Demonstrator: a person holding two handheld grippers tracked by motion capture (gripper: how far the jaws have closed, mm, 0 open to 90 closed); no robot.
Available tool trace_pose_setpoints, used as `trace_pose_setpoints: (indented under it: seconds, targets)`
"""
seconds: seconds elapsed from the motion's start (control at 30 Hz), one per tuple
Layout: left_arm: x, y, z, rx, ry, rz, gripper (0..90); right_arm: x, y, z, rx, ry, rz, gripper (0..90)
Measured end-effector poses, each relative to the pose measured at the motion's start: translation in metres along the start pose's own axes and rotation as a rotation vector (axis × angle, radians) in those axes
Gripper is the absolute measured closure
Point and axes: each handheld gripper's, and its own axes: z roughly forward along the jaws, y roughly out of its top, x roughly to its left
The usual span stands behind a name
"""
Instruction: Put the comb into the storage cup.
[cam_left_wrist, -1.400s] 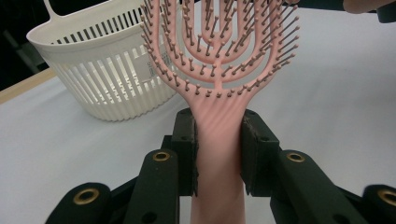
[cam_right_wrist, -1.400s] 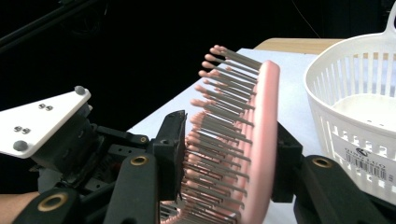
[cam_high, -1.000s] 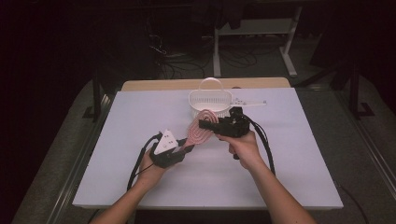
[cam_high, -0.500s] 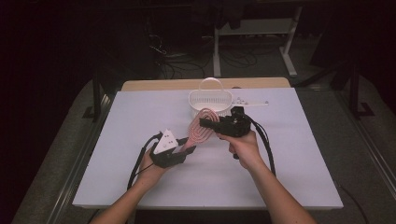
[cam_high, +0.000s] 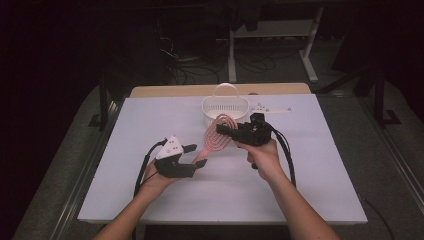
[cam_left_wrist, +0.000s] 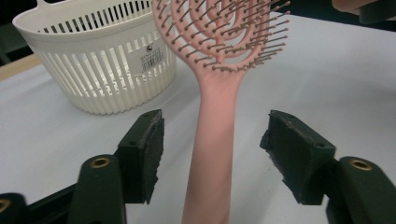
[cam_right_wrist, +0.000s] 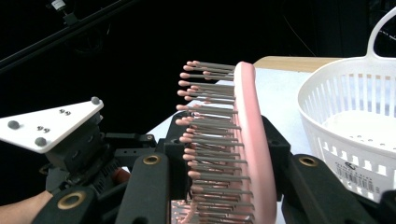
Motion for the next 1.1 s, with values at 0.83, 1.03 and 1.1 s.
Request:
trace_pose_setpoints:
  seconds: [0.83, 1.03, 1.1]
  targets:
    - [0.025, -0.043, -0.045, 0.056, -0.048, -0.050, 0.9, -0.003, 0.001, -0.004, -0.003, -0.022, -0.008, 63.0]
    - [0.027, -0.057, -0.052, 0.087, -0.037, -0.058, 0.0, -0.003, 0.002, -0.005, -0.007, -0.023, -0.007, 63.0]
    - [0.027, -0.060, -0.053, 0.095, -0.031, -0.064, 0.0, -0.003, 0.002, -0.005, -0.008, -0.024, -0.009, 63.0]
